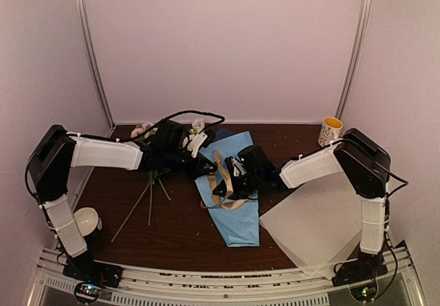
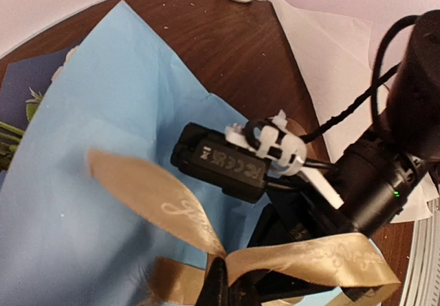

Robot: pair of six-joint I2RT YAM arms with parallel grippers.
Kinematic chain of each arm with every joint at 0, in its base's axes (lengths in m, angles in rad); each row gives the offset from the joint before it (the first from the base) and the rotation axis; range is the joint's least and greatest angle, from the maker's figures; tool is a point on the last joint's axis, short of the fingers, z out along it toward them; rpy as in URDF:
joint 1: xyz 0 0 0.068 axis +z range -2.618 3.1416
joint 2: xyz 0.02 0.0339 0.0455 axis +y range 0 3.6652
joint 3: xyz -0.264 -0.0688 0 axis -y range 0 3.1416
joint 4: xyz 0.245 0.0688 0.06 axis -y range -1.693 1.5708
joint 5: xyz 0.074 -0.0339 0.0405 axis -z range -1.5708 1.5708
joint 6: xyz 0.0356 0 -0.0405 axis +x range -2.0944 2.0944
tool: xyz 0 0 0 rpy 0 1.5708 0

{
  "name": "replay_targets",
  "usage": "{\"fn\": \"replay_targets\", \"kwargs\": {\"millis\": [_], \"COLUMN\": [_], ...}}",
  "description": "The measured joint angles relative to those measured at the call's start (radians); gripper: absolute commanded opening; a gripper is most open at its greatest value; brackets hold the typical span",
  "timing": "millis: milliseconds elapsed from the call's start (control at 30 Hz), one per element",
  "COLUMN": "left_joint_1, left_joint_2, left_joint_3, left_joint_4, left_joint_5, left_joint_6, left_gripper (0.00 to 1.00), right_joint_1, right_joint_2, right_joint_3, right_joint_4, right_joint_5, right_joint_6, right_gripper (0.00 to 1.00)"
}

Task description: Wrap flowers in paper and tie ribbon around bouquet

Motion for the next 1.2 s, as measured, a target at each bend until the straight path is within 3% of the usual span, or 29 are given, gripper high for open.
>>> {"fn": "replay_targets", "kwargs": {"millis": [300,733,1000,1200], "left_joint_1": [-0.016,-0.016,-0.016,-0.016], "left_joint_2": [0.087,0.242,0.241,0.232], "left_joint_3": [0.015,0.122,0.116,0.100], "left_joint_4": [0.047,-0.087,-0.083,-0.069], "left_joint_5": [-0.028,-0.115,-0.116,-0.113], "left_joint_6": [-0.056,-0.033,-0.033,-0.034], "left_gripper": [0.01,0.04,0.04,0.05], "right_joint_1": [0.000,0.000,-0.002,-0.025], "right_joint_2": [-0.070,-0.167,-0.303,-0.198], "right_joint_3": [-0.035,-0.092,-0.088,0.040], "right_joint_4": [-0.002,-0.184,-0.298,-0.314], "right_joint_5": [0.063,0.146,0.198,0.146], "right_joint_6": [0.033,-0.040,-0.176,-0.257], "right_gripper": [0.07,0.16,0.34,0.40]}}
